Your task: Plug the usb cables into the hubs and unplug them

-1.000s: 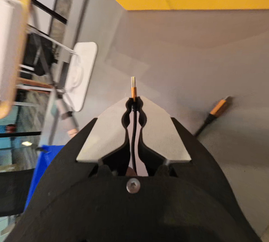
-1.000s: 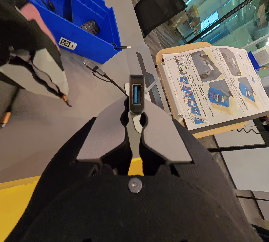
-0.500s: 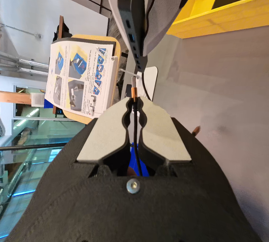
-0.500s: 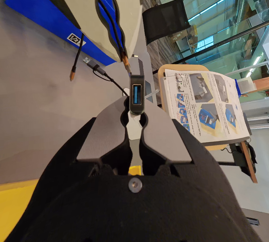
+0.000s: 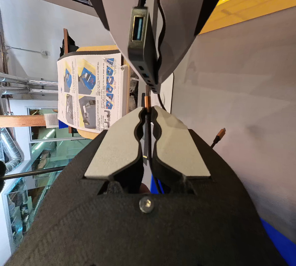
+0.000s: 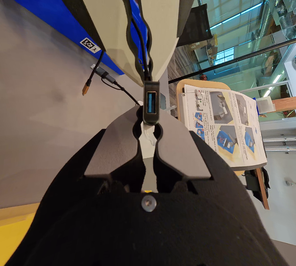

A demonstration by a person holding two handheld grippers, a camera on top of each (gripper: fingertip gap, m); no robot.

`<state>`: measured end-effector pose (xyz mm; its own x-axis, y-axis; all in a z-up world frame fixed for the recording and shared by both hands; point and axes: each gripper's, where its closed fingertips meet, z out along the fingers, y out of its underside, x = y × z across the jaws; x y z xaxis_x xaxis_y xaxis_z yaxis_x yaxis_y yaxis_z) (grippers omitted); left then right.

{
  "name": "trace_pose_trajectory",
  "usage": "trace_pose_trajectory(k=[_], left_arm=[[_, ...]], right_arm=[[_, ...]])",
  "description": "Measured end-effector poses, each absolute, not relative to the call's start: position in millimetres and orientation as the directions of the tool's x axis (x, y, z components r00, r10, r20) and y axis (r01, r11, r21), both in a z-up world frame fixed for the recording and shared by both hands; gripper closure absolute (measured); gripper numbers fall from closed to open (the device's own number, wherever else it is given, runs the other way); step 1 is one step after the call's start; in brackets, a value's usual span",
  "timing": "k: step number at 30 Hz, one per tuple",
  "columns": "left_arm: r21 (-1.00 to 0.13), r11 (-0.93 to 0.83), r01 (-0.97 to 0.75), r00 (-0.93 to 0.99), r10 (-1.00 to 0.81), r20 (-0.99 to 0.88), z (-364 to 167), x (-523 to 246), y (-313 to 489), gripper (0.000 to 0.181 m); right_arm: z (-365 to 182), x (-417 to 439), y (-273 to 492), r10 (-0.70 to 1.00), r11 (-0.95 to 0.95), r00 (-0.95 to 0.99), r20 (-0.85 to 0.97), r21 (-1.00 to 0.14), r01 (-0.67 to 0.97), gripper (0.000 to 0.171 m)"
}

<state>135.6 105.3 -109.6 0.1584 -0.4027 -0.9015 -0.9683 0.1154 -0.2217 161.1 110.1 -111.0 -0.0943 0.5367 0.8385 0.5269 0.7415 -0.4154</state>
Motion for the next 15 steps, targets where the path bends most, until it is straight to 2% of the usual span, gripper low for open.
trace_pose_trajectory(k=[6,12,15], left_arm=[[-0.18,0.101,-0.978,0.125,-0.405,-0.906,-113.0,135.0,104.7,0.174],[-0.189,0.094,-0.977,0.125,-0.467,-0.875,-116.1,135.9,102.8,0.174],[-0.211,0.119,-0.97,0.132,-0.468,-0.874,-114.1,137.3,102.8,0.174]], right_arm=[[-112.1,159.8,110.4,0.527,0.741,-0.094,0.845,-0.402,0.538,0.161],[-111.5,159.0,107.3,0.494,0.756,-0.113,0.862,-0.362,0.545,0.161],[-109.1,159.7,104.9,0.51,0.757,-0.115,0.852,-0.382,0.53,0.161]])
